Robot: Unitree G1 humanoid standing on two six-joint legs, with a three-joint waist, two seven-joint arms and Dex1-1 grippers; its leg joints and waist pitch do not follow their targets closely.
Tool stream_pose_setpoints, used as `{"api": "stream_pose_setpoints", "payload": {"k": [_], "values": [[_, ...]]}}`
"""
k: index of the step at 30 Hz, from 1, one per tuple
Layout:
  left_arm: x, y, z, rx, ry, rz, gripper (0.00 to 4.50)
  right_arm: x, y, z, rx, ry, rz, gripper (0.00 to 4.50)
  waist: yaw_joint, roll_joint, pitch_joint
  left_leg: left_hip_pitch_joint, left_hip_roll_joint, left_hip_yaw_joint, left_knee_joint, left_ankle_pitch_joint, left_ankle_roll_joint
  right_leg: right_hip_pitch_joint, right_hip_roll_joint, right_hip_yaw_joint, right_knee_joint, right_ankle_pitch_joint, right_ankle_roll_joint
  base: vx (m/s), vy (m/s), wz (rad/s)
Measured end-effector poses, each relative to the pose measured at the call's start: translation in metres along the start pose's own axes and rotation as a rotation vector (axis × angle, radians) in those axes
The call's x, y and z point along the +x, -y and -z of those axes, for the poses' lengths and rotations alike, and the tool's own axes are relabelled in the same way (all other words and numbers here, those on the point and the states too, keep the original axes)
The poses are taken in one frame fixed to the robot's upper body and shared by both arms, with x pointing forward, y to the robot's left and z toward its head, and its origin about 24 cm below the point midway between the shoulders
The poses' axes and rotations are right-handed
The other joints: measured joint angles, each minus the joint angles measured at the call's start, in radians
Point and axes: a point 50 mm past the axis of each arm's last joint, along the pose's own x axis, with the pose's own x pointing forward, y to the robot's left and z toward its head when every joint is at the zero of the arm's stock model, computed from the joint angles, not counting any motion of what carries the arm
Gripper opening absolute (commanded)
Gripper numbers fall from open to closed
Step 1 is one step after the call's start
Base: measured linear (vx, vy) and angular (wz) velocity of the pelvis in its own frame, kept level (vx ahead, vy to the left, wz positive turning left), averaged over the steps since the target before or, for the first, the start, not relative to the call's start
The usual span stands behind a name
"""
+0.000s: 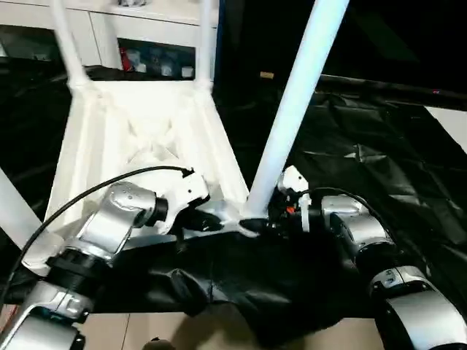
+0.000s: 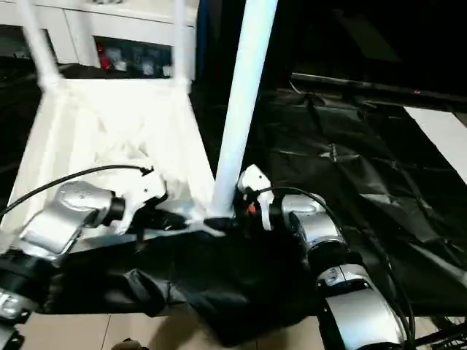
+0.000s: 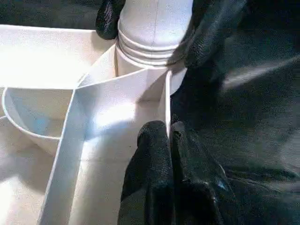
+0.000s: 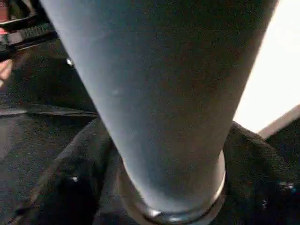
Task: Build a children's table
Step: Rotate leg to tighten
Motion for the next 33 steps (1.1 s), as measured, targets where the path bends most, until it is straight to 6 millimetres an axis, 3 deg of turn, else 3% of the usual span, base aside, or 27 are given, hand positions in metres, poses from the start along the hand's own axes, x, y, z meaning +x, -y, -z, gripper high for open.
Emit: {"api": "stream_pose_setpoints", "payload": {"k": [9,12,21,27,30,33], "values": [[0.000,0.002,0.000,0.001,0.002,0.020,0.00,0.001,-0.003,0.002,0.021,0.014,-0.031,2.76,0.007,0.000,0.000,0.000,0.000,0.000,0.000,0.000,0.000,0.000,0.000,0.000,0.000,0.000,0.000,0.000,0.000,0.00],[0.006,-0.002,0.000,-0.019,0.021,-0.043,0.00,0.002,0.000,0.004,0.039,0.035,0.069,2.69,0.009,-0.001,0.000,0.002,0.000,0.000,0.000,0.000,0.000,0.002,0.000,0.001,0.001,0.000,0.000,0.000,0.000,0.00],[0.033,-0.015,-0.011,-0.090,0.051,-0.290,0.00,0.026,0.017,0.002,0.194,0.144,0.541,2.66,-0.025,-0.001,0.000,0.003,0.000,-0.002,0.001,0.000,0.000,0.000,0.000,-0.001,-0.002,-0.002,0.004,-0.007,0.001,-0.01],[0.041,-0.015,-0.015,-0.118,0.058,-0.342,0.00,0.035,0.018,-0.001,0.214,0.168,0.652,2.66,-0.036,-0.001,-0.001,0.002,-0.001,-0.002,0.001,0.000,0.000,-0.001,0.000,-0.001,-0.002,-0.002,0.004,0.000,0.000,0.00],[0.041,-0.014,-0.016,-0.114,0.061,-0.338,0.00,0.035,0.018,-0.001,0.196,0.173,0.652,3.36,-0.037,-0.001,-0.001,0.001,-0.001,-0.002,0.001,0.000,0.000,-0.002,0.000,-0.001,-0.002,-0.002,0.004,0.000,0.000,0.00],[0.039,-0.014,-0.015,-0.099,0.067,-0.320,0.00,0.035,0.017,-0.002,0.184,0.178,0.623,3.45,-0.039,-0.001,-0.001,0.000,-0.001,-0.002,0.001,0.000,0.000,-0.003,0.000,-0.001,-0.002,-0.001,0.004,0.000,0.000,0.00]]}}
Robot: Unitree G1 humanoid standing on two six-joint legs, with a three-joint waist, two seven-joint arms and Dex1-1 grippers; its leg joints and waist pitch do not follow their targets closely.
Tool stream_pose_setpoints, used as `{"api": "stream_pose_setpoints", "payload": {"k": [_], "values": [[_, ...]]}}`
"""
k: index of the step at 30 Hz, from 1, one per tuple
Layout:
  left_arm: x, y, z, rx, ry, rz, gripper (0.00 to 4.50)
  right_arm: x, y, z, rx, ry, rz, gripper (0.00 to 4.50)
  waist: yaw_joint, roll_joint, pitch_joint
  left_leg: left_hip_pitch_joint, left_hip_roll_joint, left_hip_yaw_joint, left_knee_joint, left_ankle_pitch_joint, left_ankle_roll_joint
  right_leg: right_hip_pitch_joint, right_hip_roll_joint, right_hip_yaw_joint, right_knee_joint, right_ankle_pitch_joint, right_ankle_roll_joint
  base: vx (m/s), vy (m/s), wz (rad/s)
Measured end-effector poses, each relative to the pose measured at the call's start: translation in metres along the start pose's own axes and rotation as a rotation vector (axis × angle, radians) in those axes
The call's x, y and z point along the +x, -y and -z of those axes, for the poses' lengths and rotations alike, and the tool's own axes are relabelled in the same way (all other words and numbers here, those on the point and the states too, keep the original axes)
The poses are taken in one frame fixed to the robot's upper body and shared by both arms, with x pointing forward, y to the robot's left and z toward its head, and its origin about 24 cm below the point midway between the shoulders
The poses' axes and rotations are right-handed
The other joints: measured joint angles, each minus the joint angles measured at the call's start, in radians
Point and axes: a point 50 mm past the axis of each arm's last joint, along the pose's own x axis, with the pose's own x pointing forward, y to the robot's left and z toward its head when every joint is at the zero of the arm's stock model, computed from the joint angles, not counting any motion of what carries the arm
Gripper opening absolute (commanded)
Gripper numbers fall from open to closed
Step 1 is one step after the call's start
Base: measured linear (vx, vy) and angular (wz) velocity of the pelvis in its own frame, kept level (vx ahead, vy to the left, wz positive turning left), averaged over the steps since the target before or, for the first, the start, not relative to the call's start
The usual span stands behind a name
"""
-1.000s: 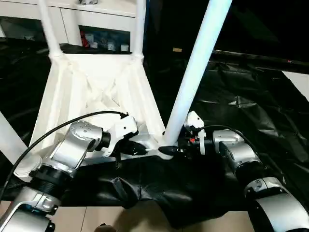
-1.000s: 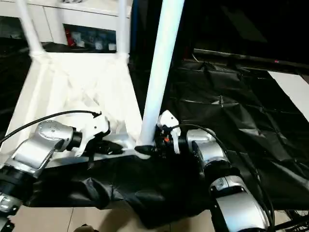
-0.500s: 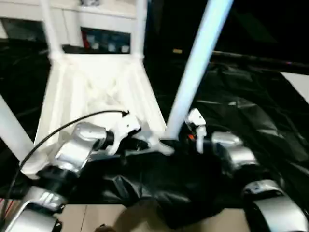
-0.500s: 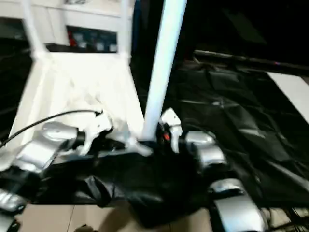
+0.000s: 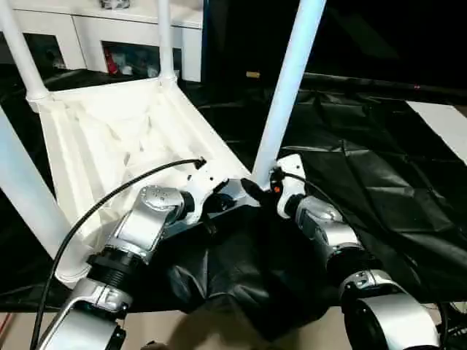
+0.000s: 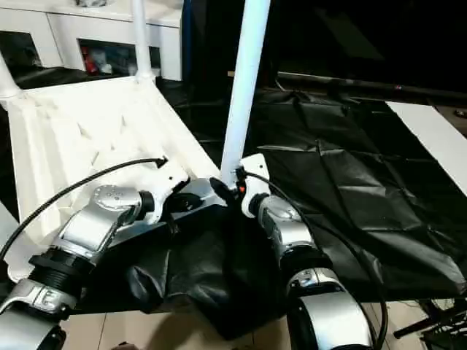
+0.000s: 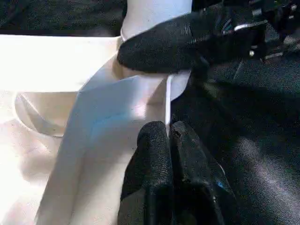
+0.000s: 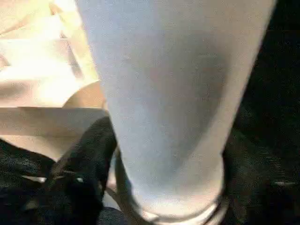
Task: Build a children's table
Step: Rotate leg to tighten
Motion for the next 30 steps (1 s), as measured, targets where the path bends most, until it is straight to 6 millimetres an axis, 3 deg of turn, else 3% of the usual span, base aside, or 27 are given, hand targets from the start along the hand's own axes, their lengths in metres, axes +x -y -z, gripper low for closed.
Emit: {"api": "stream_pose_setpoints", "payload": {"k": [3,7,13,17,30], "values": [[-0.006,-0.001,0.002,0.016,0.004,0.038,0.00,-0.004,0.002,-0.002,-0.032,-0.007,-0.080,3.71,-0.001,0.000,0.000,-0.001,0.000,0.000,-0.001,0.000,0.000,-0.001,0.000,0.000,0.000,0.001,0.000,0.000,0.000,0.00],[-0.013,0.000,0.004,0.028,0.006,0.108,0.00,-0.018,0.010,-0.004,-0.134,-0.062,-0.255,3.71,0.005,0.000,0.000,0.000,0.001,0.000,-0.003,0.000,0.000,-0.001,0.001,0.000,0.000,0.002,-0.003,0.015,-0.001,0.00],[-0.026,-0.001,0.008,0.077,-0.013,0.226,0.00,-0.036,0.014,-0.005,-0.193,-0.135,-0.487,3.71,0.034,-0.003,0.000,-0.001,0.001,0.002,-0.003,0.000,0.000,0.000,0.000,0.000,0.000,-0.001,-0.003,0.000,0.000,0.00],[-0.033,0.002,0.012,0.085,-0.017,0.291,0.00,-0.042,0.012,-0.004,-0.205,-0.169,-0.595,3.71,0.038,-0.004,0.000,0.000,0.001,0.003,-0.001,0.000,0.000,0.002,-0.001,0.002,0.001,-0.001,-0.003,0.000,0.000,0.00],[-0.039,0.003,0.016,0.099,-0.029,0.362,0.00,-0.047,0.008,0.000,-0.178,-0.189,-0.668,2.73,0.049,-0.005,0.000,0.000,0.001,0.003,-0.002,0.000,0.000,0.002,-0.001,0.002,0.003,-0.001,-0.002,0.000,0.000,0.00]]}}
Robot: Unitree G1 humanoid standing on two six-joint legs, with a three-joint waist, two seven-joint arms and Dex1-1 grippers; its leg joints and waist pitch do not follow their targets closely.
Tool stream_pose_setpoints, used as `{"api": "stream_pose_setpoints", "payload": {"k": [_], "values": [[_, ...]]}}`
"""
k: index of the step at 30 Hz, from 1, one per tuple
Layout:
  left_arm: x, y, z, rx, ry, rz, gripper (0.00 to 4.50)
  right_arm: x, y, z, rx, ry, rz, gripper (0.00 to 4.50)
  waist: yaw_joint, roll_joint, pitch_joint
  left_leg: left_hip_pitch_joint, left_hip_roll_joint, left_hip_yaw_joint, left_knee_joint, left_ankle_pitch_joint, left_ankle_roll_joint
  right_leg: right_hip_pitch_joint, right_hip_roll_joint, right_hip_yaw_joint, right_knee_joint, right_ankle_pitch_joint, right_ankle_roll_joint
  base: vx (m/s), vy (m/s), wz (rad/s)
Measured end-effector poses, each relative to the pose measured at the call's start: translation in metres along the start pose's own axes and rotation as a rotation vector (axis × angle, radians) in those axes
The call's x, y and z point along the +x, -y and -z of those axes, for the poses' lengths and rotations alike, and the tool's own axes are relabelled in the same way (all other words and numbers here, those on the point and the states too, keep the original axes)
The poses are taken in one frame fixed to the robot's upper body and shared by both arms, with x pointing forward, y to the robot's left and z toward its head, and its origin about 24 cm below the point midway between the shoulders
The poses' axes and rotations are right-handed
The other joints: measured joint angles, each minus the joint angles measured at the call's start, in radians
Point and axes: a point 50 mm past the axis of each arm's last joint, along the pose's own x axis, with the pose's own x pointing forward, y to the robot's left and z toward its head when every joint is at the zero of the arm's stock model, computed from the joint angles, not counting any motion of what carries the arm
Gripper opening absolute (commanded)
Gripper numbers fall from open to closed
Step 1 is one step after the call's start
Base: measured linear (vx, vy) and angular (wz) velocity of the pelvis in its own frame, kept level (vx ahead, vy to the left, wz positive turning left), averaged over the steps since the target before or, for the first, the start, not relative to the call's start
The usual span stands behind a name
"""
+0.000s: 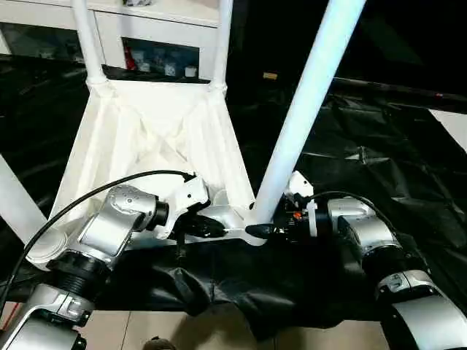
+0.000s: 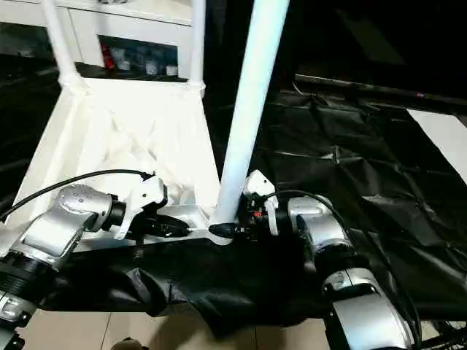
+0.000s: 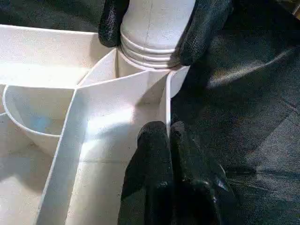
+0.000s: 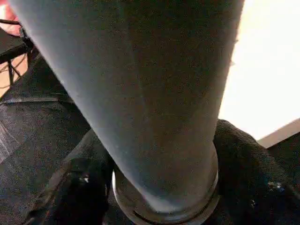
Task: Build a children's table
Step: Rotate leg to tighten
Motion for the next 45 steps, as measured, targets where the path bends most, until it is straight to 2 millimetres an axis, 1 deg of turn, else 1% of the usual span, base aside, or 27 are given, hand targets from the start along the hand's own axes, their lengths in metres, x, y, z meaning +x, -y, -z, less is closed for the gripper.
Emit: {"api": "stream_pose_setpoints", "payload": {"k": [3,5,7,8,11,16,18,19,20,21,22,24,27,28,32,33,36,37,39,40,44,45], "values": [[0.002,-0.001,0.000,-0.007,0.005,-0.025,0.00,0.001,0.001,0.001,0.008,0.009,0.035,2.71,0.001,0.000,0.000,0.001,0.000,0.000,0.000,0.000,0.000,0.001,0.000,0.000,0.001,0.000,0.000,0.000,0.000,0.00],[0.005,-0.006,0.000,-0.023,0.012,-0.083,0.00,0.004,0.005,0.004,0.041,0.039,0.131,2.67,-0.001,-0.001,-0.001,0.003,0.000,0.000,0.000,0.000,0.000,0.002,0.000,0.000,0.001,0.000,0.000,0.000,0.000,0.00],[0.008,-0.011,-0.002,-0.032,0.008,-0.146,0.00,0.011,0.010,0.003,0.072,0.072,0.236,2.67,-0.009,-0.002,-0.001,0.003,0.000,-0.001,0.000,0.000,0.000,0.002,0.000,0.000,0.001,-0.001,0.003,0.000,0.000,0.00],[0.011,-0.014,-0.003,-0.037,0.005,-0.175,0.00,0.014,0.012,0.003,0.094,0.089,0.296,2.66,-0.016,-0.002,-0.001,0.003,0.000,-0.001,0.001,0.000,0.000,0.001,0.000,0.000,0.000,-0.001,0.003,-0.051,0.000,-0.03],[0.023,-0.018,-0.008,-0.058,0.015,-0.265,0.00,0.022,0.020,0.002,0.152,0.126,0.471,2.66,-0.030,-0.002,-0.001,0.003,0.000,-0.003,0.002,0.000,0.000,0.000,0.000,-0.002,-0.003,-0.001,0.003,-0.024,0.001,-0.02],[0.034,-0.019,-0.012,-0.074,0.017,-0.344,0.00,0.036,0.023,0.000,0.211,0.171,0.639,2.66,-0.047,-0.002,-0.001,0.003,0.000,-0.004,0.002,0.000,0.000,-0.002,0.000,-0.003,-0.003,-0.001,0.003,0.000,0.000,0.00],[0.035,-0.019,-0.013,-0.079,0.018,-0.354,0.00,0.038,0.023,-0.001,0.205,0.181,0.657,2.66,-0.049,-0.002,-0.001,0.003,0.000,-0.004,0.002,0.000,0.000,-0.002,0.000,-0.002,-0.004,-0.001,0.003,0.000,0.000,0.00],[0.035,-0.019,-0.013,-0.079,0.019,-0.354,0.00,0.038,0.023,-0.002,0.201,0.182,0.659,3.22,-0.050,-0.002,-0.001,0.002,0.000,-0.004,0.002,0.000,0.000,-0.002,0.000,-0.002,-0.004,-0.001,0.003,0.000,0.000,0.00],[0.035,-0.019,-0.013,-0.079,0.019,-0.354,0.00,0.039,0.023,-0.001,0.199,0.182,0.659,3.36,-0.050,-0.002,-0.001,0.002,0.000,-0.003,0.002,0.000,0.000,-0.002,0.000,-0.002,-0.004,-0.001,0.003,0.000,0.000,0.00],[0.035,-0.019,-0.013,-0.078,0.020,-0.354,0.00,0.039,0.022,-0.001,0.194,0.180,0.660,3.36,-0.050,-0.002,-0.001,0.002,0.000,-0.003,0.002,0.000,0.000,-0.002,0.000,-0.002,-0.004,-0.001,0.003,0.000,0.000,0.00],[0.035,-0.019,-0.014,-0.077,0.021,-0.352,0.00,0.040,0.022,-0.001,0.191,0.182,0.658,3.43,-0.050,-0.002,-0.001,0.001,0.000,-0.003,0.002,0.000,0.000,-0.002,0.000,-0.002,-0.004,-0.001,0.003,0.000,0.000,0.00],[0.035,-0.018,-0.014,-0.073,0.023,-0.344,0.00,0.041,0.022,-0.002,0.188,0.183,0.655,3.73,-0.049,-0.002,-0.001,0.001,-0.001,-0.003,0.002,0.000,0.000,-0.002,0.000,-0.002,-0.003,-0.001,0.003,0.000,0.000,0.00],[0.032,-0.018,-0.013,-0.037,0.024,-0.321,0.00,0.041,0.020,-0.003,0.163,0.180,0.621,3.93,-0.049,-0.002,-0.001,0.001,0.000,-0.003,0.002,0.000,0.000,-0.003,0.000,-0.002,-0.003,-0.001,0.003,0.000,0.000,0.00],[0.032,-0.017,-0.013,-0.031,0.024,-0.314,0.00,0.041,0.020,-0.004,0.154,0.180,0.611,3.93,-0.049,-0.002,-0.001,0.001,0.000,-0.003,0.001,0.000,0.000,-0.003,0.000,-0.002,-0.003,0.000,0.002,0.000,0.000,0.00],[0.025,-0.012,-0.011,-0.008,0.031,-0.250,0.00,0.027,0.018,-0.004,0.080,0.140,0.454,3.93,-0.044,-0.001,-0.001,0.000,0.000,-0.003,0.000,0.000,0.000,-0.003,0.001,-0.002,-0.002,0.004,-0.003,0.014,-0.001,0.01],[0.023,-0.011,-0.011,-0.005,0.032,-0.233,0.00,0.025,0.017,-0.004,0.068,0.135,0.419,3.93,-0.040,-0.001,-0.001,0.000,0.000,-0.002,-0.002,0.000,0.000,-0.003,0.001,-0.002,-0.002,0.003,-0.002,0.000,0.000,0.00],[0.016,-0.007,-0.007,0.005,0.036,-0.159,0.00,0.011,0.013,-0.004,0.022,0.085,0.260,3.93,-0.022,-0.001,-0.001,-0.001,0.001,-0.002,-0.001,0.000,0.000,-0.003,0.001,-0.002,-0.003,0.000,0.000,0.000,0.000,0.00],[0.013,-0.005,-0.006,0.011,0.032,-0.128,0.00,0.007,0.011,-0.004,0.010,0.059,0.195,3.93,-0.018,-0.001,-0.001,-0.002,0.001,-0.001,-0.001,0.000,0.000,-0.003,0.001,-0.002,-0.003,0.000,0.000,0.000,0.000,0.00],[0.009,-0.004,-0.004,0.016,0.028,-0.095,0.00,0.004,0.008,-0.005,0.004,0.039,0.127,3.93,-0.012,-0.001,-0.001,-0.002,0.001,-0.001,-0.001,0.000,0.000,-0.003,0.000,-0.002,-0.003,-0.001,-0.001,0.000,0.000,0.00],[0.006,-0.003,-0.004,0.018,0.026,-0.079,0.00,0.003,0.007,-0.005,0.009,0.033,0.095,3.69,-0.010,-0.001,0.000,-0.002,0.001,0.000,-0.001,0.000,0.000,-0.003,0.000,-0.001,-0.003,-0.001,-0.001,0.000,0.000,0.00],[0.003,0.001,-0.001,0.032,0.015,-0.017,0.00,-0.002,0.001,-0.002,0.008,-0.001,-0.003,3.51,0.003,-0.001,0.000,0.000,0.001,0.000,-0.001,0.000,0.000,-0.001,0.000,-0.001,-0.002,-0.001,-0.001,0.000,0.000,0.00],[0.002,0.001,0.000,0.036,0.012,-0.010,0.00,-0.001,0.000,-0.001,0.009,-0.002,-0.014,3.31,0.004,-0.001,0.000,0.000,0.001,0.000,-0.001,0.000,0.000,-0.001,0.000,0.000,-0.002,-0.001,-0.001,0.000,0.000,0.00]]}}
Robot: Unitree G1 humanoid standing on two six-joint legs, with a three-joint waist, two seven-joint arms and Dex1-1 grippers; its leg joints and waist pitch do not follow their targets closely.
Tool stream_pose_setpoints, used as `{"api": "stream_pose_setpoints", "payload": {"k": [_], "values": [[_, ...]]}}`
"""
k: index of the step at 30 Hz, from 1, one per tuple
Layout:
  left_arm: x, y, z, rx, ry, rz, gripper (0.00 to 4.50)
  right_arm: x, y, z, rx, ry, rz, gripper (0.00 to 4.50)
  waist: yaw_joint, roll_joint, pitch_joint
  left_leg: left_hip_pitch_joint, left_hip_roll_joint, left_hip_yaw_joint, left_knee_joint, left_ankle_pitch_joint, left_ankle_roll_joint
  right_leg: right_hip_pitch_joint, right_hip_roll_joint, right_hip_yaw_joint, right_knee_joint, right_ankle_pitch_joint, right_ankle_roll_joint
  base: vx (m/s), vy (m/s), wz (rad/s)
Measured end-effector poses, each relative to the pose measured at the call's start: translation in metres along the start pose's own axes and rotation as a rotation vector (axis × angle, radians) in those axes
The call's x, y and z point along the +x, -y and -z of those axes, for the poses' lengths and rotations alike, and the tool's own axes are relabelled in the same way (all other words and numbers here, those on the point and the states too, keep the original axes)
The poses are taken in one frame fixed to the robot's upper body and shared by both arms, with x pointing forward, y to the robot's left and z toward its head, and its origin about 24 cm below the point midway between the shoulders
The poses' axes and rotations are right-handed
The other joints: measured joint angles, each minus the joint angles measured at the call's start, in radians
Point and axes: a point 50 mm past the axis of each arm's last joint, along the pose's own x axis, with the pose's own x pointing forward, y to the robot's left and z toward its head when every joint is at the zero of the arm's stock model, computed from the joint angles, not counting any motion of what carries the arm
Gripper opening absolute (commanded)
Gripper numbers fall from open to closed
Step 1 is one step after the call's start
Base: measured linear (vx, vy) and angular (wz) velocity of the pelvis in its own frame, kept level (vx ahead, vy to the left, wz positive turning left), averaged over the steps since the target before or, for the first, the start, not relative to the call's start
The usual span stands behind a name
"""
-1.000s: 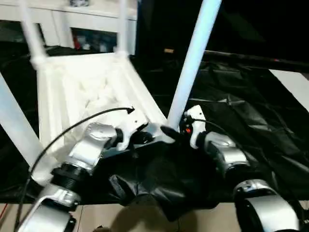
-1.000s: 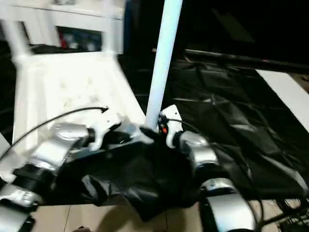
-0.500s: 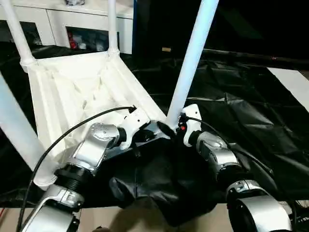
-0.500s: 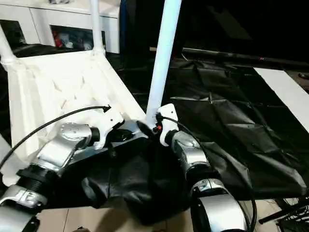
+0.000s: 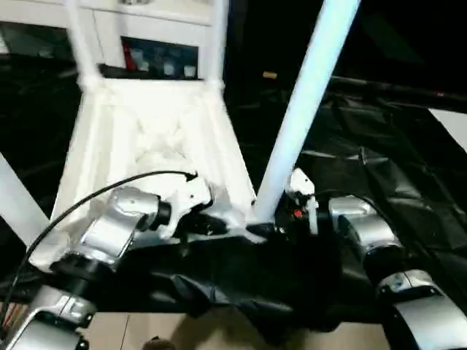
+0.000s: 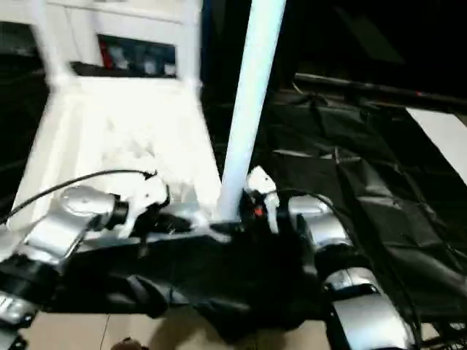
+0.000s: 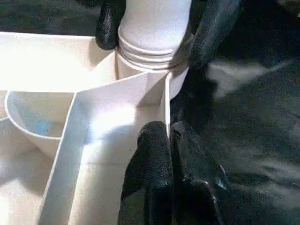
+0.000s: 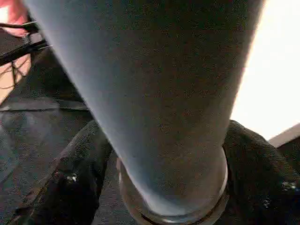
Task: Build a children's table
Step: Rotate leg to tighten
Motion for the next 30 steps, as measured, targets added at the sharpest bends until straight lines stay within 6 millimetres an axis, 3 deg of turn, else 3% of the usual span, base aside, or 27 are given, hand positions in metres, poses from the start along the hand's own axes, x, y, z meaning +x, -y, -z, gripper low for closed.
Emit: {"api": "stream_pose_setpoints", "payload": {"k": [7,13,18,23,27,28,30], "values": [[-0.002,0.003,0.002,0.004,-0.006,0.034,0.00,0.000,-0.004,0.001,0.012,-0.008,-0.034,2.86,0.002,0.000,0.000,0.000,0.000,0.000,0.000,0.000,0.000,0.000,0.000,0.000,0.002,0.000,0.000,0.000,0.000,0.00],[-0.001,0.002,0.001,0.003,-0.003,0.022,0.00,0.000,-0.004,0.002,0.022,-0.003,-0.021,2.75,0.002,0.000,0.000,0.000,0.000,0.000,0.000,0.000,0.000,0.001,0.000,0.000,0.002,0.000,0.000,0.000,0.000,0.00],[0.005,-0.005,0.001,-0.022,0.007,-0.103,0.00,0.007,0.004,0.006,0.074,0.073,0.176,2.74,-0.006,0.000,0.000,0.002,0.000,-0.001,0.000,0.000,0.000,0.002,0.000,0.001,0.002,-0.001,0.003,0.000,0.000,0.00],[0.023,-0.015,-0.006,-0.077,0.007,-0.273,0.00,0.026,0.018,0.004,0.189,0.186,0.521,2.73,-0.038,0.000,0.000,0.003,-0.001,-0.003,0.001,0.000,0.000,-0.001,0.000,-0.001,0.001,-0.001,0.003,0.000,0.000,0.00],[0.033,-0.017,-0.012,-0.107,0.009,-0.347,0.00,0.038,0.021,0.000,0.229,0.228,0.682,2.73,-0.049,0.001,0.000,0.003,-0.001,-0.003,0.001,0.000,0.000,-0.002,0.000,-0.001,0.001,0.000,0.003,0.000,0.000,0.00],[0.035,-0.017,-0.013,-0.113,0.011,-0.357,0.00,0.040,0.021,0.000,0.230,0.234,0.707,3.08,-0.049,0.001,0.000,0.002,-0.001,-0.003,0.001,0.000,0.000,-0.002,0.000,-0.001,0.001,0.000,0.003,0.000,0.000,0.00],[0.035,-0.017,-0.014,-0.108,0.010,-0.362,0.00,0.042,0.021,0.000,0.223,0.239,0.723,3.29,-0.050,0.001,0.000,0.002,-0.001,-0.003,0.001,0.000,0.000,-0.002,0.000,-0.001,0.001,0.000,0.003,0.000,0.000,0.00]]}}
